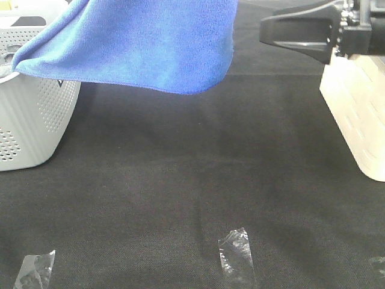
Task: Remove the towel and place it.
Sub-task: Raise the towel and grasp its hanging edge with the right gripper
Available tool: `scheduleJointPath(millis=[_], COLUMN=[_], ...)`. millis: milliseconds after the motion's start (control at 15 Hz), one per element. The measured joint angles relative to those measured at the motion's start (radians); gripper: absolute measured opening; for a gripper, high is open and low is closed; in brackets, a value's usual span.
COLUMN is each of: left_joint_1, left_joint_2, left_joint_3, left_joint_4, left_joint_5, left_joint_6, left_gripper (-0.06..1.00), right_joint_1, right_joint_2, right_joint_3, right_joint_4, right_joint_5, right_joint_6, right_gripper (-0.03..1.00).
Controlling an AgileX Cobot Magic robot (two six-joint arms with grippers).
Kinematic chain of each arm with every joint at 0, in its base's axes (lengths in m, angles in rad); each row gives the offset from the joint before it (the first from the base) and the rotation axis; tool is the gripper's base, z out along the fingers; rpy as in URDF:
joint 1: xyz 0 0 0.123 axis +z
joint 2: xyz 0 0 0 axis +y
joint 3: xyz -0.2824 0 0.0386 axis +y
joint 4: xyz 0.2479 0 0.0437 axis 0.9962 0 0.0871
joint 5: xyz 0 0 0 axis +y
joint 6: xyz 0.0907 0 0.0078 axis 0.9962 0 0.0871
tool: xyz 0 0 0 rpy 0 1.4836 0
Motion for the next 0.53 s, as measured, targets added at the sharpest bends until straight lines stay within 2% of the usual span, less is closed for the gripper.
scheduleJointPath(millis=[133,333,467,533], left_joint_1=[0.0,0.0,0.0,0.0], left_joint_2=[0.0,0.0,0.0,0.0], left_joint_3=[0.0,0.0,0.0,0.0], left_joint_4=[0.0,0.0,0.0,0.0], left_joint_5=[-0.01,-0.03,-0.03,-0.03], left_joint_6=[0.0,0.0,0.0,0.0], left_gripper=[0.0,0.0,0.0,0.0], right_joint_1=[0.057,0.177,0.206,0.207], right_joint_2=[0.043,0.078,0.08,0.086], right_joint_3=[-0.032,-0.063,-0.086,-0.093], right_joint_4=[-0.001,-0.007,-0.006,-0.006], right_joint_5=[-0.012,-0.152,-0.253,-0.262], right_joint_6=[-0.001,-0.009,-0.01,-0.01], right_gripper=[0.74,0.8,0.8,0.8])
